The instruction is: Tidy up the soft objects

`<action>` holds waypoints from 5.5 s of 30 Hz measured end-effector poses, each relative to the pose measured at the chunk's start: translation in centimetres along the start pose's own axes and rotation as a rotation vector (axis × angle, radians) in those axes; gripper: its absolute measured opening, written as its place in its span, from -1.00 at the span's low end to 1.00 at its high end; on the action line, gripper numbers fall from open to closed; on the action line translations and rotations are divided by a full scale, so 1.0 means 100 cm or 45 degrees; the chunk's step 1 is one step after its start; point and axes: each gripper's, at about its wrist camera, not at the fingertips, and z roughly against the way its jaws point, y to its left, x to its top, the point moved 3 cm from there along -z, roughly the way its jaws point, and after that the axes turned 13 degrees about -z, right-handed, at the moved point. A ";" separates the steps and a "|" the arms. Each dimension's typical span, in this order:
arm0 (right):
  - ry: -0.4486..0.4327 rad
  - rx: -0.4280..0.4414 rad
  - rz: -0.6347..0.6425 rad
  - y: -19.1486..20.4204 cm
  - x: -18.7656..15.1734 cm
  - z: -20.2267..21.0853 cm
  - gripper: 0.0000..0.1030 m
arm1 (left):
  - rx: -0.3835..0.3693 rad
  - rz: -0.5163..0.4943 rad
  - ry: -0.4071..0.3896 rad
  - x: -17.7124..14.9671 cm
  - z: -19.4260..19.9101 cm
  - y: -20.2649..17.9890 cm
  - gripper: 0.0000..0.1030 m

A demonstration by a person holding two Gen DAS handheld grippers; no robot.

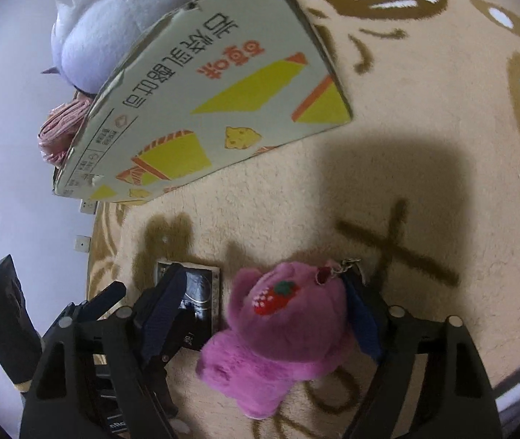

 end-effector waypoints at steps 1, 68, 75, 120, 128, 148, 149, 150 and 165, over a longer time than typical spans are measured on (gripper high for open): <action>0.002 0.002 -0.010 -0.001 0.000 0.000 0.69 | -0.002 -0.008 0.001 0.001 -0.001 -0.003 0.99; -0.307 -0.021 0.212 0.023 -0.010 0.067 0.05 | 0.185 0.017 -0.277 0.000 0.054 -0.013 -0.11; -0.369 0.053 0.222 0.042 -0.008 0.101 0.05 | 0.251 0.012 -0.407 0.009 0.095 -0.007 -0.11; -0.403 0.064 0.383 0.133 0.107 0.059 0.11 | 0.245 0.006 -0.529 0.137 0.066 0.059 -0.10; -0.376 0.047 0.393 0.130 0.106 0.047 0.19 | 0.231 0.031 -0.511 0.136 0.057 0.062 0.10; -0.442 -0.005 0.466 0.133 0.089 0.081 1.00 | 0.318 0.106 -0.539 0.108 0.092 0.075 0.99; -0.450 -0.004 0.471 0.134 0.087 0.085 1.00 | 0.325 0.101 -0.542 0.105 0.095 0.074 0.99; -0.455 -0.004 0.475 0.135 0.085 0.087 1.00 | 0.326 0.099 -0.545 0.103 0.098 0.074 0.99; -0.590 0.023 0.533 0.139 0.042 0.146 1.00 | 0.371 0.201 -0.657 0.068 0.168 0.066 0.99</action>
